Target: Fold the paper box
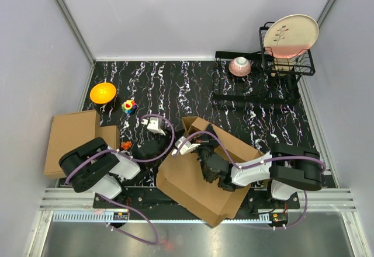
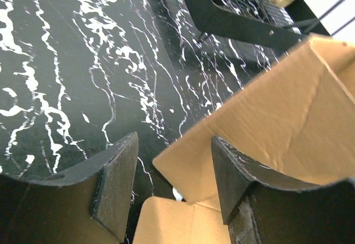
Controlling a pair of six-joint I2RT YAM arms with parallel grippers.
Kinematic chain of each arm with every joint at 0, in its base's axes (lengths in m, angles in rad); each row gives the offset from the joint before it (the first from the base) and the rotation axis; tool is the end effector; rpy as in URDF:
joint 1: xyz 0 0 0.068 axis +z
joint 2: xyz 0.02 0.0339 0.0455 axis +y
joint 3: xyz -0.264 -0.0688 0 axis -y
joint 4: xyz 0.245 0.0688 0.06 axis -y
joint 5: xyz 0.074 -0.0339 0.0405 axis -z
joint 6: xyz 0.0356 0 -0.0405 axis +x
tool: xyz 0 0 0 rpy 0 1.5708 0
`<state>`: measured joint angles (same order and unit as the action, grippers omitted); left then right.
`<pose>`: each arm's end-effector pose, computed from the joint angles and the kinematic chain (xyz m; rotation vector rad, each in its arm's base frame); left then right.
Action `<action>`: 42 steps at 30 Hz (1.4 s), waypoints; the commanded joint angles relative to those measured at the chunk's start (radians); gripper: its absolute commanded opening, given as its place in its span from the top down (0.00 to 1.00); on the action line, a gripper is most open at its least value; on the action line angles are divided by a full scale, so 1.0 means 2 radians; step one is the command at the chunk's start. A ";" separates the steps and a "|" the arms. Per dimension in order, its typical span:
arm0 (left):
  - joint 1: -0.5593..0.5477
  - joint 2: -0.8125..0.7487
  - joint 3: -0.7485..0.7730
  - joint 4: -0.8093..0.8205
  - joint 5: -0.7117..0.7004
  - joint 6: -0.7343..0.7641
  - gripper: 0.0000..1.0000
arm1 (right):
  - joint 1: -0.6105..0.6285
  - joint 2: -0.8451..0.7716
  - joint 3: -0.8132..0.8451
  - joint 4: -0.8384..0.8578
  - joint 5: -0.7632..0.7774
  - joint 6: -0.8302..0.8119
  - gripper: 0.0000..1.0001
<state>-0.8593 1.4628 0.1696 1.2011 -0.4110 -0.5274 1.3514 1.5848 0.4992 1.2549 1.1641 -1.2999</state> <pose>0.1561 -0.1593 0.1470 -0.0373 1.7040 -0.7074 0.0924 0.2641 0.2036 -0.9564 1.2243 -0.7685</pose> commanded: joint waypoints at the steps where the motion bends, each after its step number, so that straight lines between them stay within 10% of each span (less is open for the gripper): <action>1: 0.001 0.032 -0.010 0.176 0.073 0.008 0.41 | 0.007 -0.009 -0.003 0.005 0.018 0.042 0.95; 13: 0.000 0.039 -0.032 0.232 0.080 0.011 0.37 | 0.006 0.002 -0.005 -0.005 0.016 0.051 0.94; 20: 0.000 0.037 -0.036 0.232 0.067 0.010 0.37 | 0.007 -0.011 0.007 0.012 0.023 0.032 0.77; 29: 0.000 0.035 -0.039 0.225 0.057 0.017 0.36 | 0.014 -0.078 0.061 -0.184 0.012 0.126 0.55; 42: -0.001 0.041 -0.046 0.232 0.058 0.004 0.37 | 0.004 -0.114 0.065 -0.213 0.022 0.158 0.50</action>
<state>-0.8570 1.5570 0.0994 1.2812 -0.2760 -0.5098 1.3701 1.4132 0.6041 0.8165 1.1702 -1.0298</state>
